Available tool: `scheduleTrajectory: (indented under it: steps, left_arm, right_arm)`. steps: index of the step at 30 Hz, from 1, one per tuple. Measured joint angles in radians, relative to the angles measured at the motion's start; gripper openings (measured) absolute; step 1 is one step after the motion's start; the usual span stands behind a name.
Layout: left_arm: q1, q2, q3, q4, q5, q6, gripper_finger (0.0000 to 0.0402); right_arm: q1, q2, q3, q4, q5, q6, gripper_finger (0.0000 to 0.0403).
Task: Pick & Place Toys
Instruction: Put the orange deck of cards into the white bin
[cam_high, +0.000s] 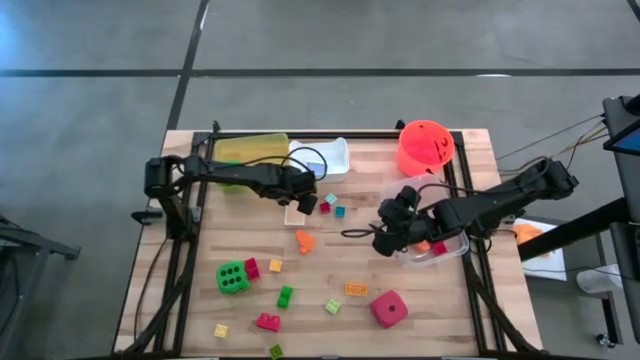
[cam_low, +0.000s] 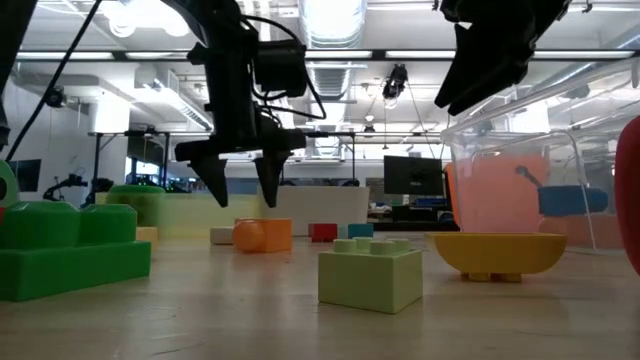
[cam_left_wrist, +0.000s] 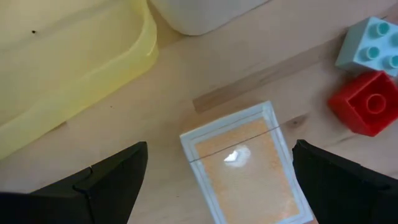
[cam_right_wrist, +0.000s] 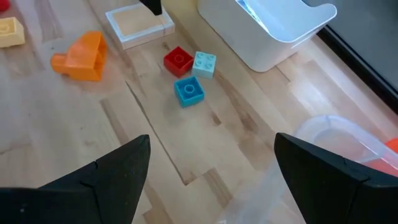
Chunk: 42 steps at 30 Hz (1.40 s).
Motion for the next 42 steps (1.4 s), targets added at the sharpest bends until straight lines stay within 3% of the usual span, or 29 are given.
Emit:
scheduleTrajectory:
  steps: [23, 35, 38, 42]
  left_arm:
    - [-0.039, 0.098, 0.003, 0.032, 0.015, -0.092, 0.0385]
    - [-0.041, 0.161, 0.006, 0.043, 0.111, -0.029, 0.0384]
    - [-0.041, 0.154, 0.004, 0.038, 0.110, -0.010, 0.0365]
    - [-0.041, 0.138, -0.001, 0.038, 0.091, -0.005, 0.0301]
  right_arm:
    - [0.000, -0.021, 0.006, -0.009, -0.007, -0.006, 0.0337]
    - [0.000, -0.021, 0.016, -0.025, -0.012, -0.021, 0.0337]
    - [0.000, -0.021, 0.016, -0.025, -0.012, -0.021, 0.0337]
    - [0.000, -0.021, 0.016, -0.026, -0.012, -0.021, 0.0337]
